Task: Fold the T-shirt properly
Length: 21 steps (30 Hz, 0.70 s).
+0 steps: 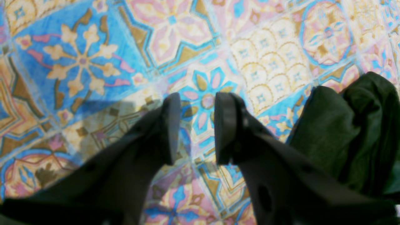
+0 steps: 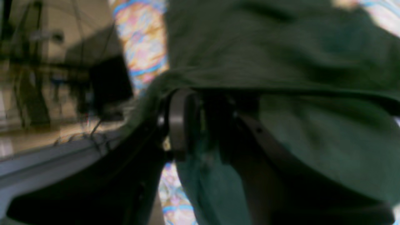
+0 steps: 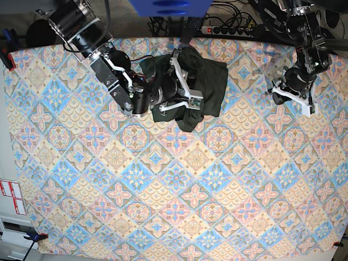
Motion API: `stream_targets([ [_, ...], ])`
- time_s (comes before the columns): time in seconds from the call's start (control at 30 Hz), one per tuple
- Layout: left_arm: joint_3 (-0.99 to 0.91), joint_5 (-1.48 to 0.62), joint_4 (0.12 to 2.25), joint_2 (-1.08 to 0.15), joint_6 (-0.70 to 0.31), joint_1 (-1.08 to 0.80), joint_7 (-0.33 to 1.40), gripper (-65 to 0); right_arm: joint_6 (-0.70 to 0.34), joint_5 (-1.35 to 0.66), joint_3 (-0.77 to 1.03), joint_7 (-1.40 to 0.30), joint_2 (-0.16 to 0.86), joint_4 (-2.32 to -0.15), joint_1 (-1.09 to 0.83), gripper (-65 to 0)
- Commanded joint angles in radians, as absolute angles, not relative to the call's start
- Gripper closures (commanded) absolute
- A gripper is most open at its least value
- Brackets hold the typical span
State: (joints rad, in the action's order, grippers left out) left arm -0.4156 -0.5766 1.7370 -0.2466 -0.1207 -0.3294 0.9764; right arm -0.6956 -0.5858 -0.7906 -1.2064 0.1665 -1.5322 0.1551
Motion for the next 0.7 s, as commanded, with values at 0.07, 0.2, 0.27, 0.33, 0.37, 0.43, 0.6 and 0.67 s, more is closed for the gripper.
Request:
stream_targets([
  [0.07,-0.42,-0.582,1.756,-0.26,-0.124,-0.323,0.96,-18.1,-0.698,-0.601,-0.871,-1.188,0.162,-1.531,0.229,-15.8],
  [0.2,-0.42,-0.582,1.778,-0.26,-0.124,-0.325,0.961,-18.1,-0.698,-0.602,-0.94,-1.188,0.162,-1.535,0.26,-15.8],
  [0.27,-0.418,-0.582,1.808,-0.262,-0.124,-0.328,0.963,-18.1,-0.698,-0.602,-0.946,-1.188,0.162,-1.538,0.26,-15.7],
  [0.33,-0.395,-0.582,1.84,-0.266,-0.125,-0.331,0.963,-18.1,-0.698,-0.602,-0.928,-1.188,0.162,-1.541,0.259,-15.5],
  [0.37,-0.36,-0.582,1.857,-0.272,-0.125,-0.332,0.963,-18.1,-0.698,-0.602,-0.905,-1.188,0.162,-1.557,0.259,-15.4],
  [0.43,-0.277,-0.584,1.894,-0.308,-0.125,-0.332,0.963,-18.1,-0.698,-0.601,-0.828,-1.187,0.163,-1.595,0.259,-15.4],
  [0.6,-0.085,-0.584,1.948,-0.337,-0.125,-0.331,0.963,-18.2,-0.698,-0.605,-0.665,-1.175,0.243,-1.65,0.223,-15.4],
  [0.67,-0.038,-0.584,1.946,-0.337,-0.125,-0.325,0.963,-18.2,-0.698,-0.605,-0.605,-1.162,0.277,-1.653,0.202,-15.4],
])
